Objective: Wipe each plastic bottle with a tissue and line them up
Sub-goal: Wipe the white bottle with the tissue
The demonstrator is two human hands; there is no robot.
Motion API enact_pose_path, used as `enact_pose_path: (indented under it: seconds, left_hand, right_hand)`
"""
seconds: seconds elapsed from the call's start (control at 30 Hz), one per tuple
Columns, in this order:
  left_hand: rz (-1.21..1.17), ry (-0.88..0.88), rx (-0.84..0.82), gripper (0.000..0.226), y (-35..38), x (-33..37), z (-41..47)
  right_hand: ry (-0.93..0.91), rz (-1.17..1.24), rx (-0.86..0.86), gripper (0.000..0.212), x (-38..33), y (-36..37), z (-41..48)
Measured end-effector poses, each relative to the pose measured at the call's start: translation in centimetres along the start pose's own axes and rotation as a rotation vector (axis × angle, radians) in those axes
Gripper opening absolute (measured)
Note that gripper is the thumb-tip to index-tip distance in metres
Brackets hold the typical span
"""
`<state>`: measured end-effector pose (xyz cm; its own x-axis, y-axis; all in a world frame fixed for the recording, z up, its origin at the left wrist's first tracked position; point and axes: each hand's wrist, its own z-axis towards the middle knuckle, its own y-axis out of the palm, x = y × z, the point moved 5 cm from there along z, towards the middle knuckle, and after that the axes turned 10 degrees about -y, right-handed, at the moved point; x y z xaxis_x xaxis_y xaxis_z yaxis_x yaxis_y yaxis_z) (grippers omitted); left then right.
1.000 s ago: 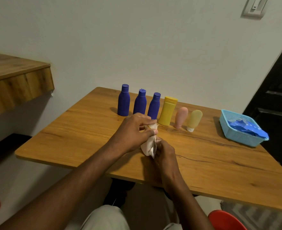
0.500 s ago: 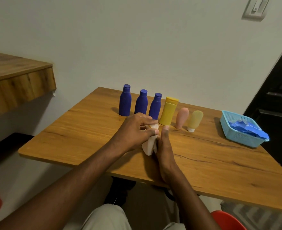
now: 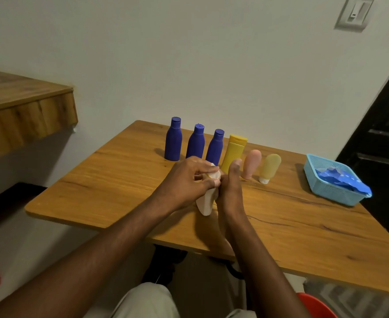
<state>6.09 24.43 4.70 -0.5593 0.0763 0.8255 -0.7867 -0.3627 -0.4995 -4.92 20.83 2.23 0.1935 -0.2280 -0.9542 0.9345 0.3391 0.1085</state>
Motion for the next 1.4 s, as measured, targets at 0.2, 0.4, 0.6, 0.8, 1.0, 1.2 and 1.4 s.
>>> enact_pose_path:
  seconds: [0.2,0.4,0.6,0.8,1.0,1.2,1.4]
  left_hand:
    - [-0.038,-0.017,0.004,0.042,0.2,-0.5,0.1]
    - [-0.022,-0.016,-0.011,0.041,0.3,-0.5,0.1]
    - [0.000,-0.020,-0.135,0.037,-0.7,-0.3,0.4]
    - [0.035,-0.019,-0.183,0.038,-0.9,-0.2,0.8]
    - [0.043,0.003,-0.196,0.039,-0.8,-0.7,0.8]
    - [0.043,0.020,-0.226,0.039,-0.9,-1.1,1.1]
    - [0.088,0.095,-0.106,0.048,-1.6,-1.5,0.5]
  right_hand:
    - [0.081,0.025,-0.080,0.078,1.9,0.2,-1.0]
    - [0.068,-0.055,-0.087,0.066,2.9,-0.5,-3.6]
    - [0.002,-0.176,-0.107,0.049,3.1,0.4,-5.9]
    - [-0.128,-0.460,0.003,0.047,4.0,0.0,-5.7]
    - [-0.106,-0.370,0.022,0.035,2.8,-1.2,-3.6]
    - [-0.111,-0.228,0.020,0.040,0.8,-1.4,-1.3]
    - [-0.093,-0.266,0.042,0.045,2.4,-1.6,-2.2]
